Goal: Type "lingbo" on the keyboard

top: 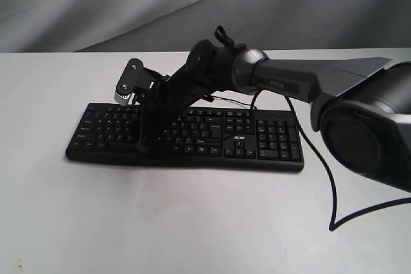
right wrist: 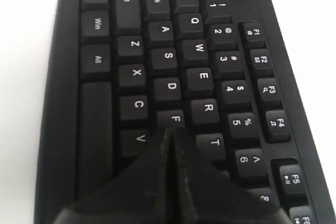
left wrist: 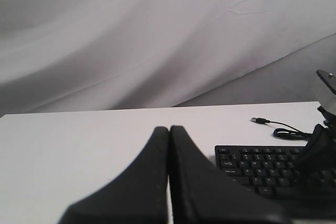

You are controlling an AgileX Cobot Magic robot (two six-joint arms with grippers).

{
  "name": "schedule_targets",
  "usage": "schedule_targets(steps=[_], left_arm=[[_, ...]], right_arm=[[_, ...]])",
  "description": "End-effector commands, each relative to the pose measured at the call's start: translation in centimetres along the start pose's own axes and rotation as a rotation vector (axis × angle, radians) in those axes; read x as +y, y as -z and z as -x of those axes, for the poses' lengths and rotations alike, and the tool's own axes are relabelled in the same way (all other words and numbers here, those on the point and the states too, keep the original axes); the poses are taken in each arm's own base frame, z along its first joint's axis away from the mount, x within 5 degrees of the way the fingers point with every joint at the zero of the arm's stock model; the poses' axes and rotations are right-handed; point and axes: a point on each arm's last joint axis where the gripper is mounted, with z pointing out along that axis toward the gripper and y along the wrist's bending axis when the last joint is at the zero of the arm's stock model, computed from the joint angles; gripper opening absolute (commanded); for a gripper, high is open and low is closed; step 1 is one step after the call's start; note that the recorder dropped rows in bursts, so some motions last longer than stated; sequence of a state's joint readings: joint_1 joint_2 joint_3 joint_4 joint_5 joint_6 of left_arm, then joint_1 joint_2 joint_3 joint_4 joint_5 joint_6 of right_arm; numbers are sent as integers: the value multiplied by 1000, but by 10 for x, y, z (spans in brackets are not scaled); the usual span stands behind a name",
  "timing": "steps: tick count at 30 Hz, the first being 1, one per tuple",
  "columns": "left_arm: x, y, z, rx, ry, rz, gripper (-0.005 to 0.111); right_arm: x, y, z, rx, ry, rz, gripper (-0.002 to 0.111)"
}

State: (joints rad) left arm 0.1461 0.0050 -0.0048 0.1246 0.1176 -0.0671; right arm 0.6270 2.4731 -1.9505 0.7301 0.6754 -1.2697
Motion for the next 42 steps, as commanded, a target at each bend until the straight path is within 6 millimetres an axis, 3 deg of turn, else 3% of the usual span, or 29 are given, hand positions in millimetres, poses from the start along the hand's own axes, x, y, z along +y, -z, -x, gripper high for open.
schedule_targets(steps=[1, 21, 28, 35, 42], left_arm=[[-1, 0, -1, -9, 2, -7, 1], [-1, 0, -1, -9, 2, -7, 1], [-1, 0, -1, -9, 2, -7, 1], [-1, 0, -1, -9, 2, -7, 1], [-1, 0, -1, -9, 2, -7, 1]], right_arm=[[3, 9, 7, 13, 14, 24, 0], [6, 9, 7, 24, 23, 42, 0], [7, -4, -5, 49, 12, 60, 0], [1, 21, 11, 45, 33, 11, 0], [-18, 39, -4, 79, -15, -21, 0]])
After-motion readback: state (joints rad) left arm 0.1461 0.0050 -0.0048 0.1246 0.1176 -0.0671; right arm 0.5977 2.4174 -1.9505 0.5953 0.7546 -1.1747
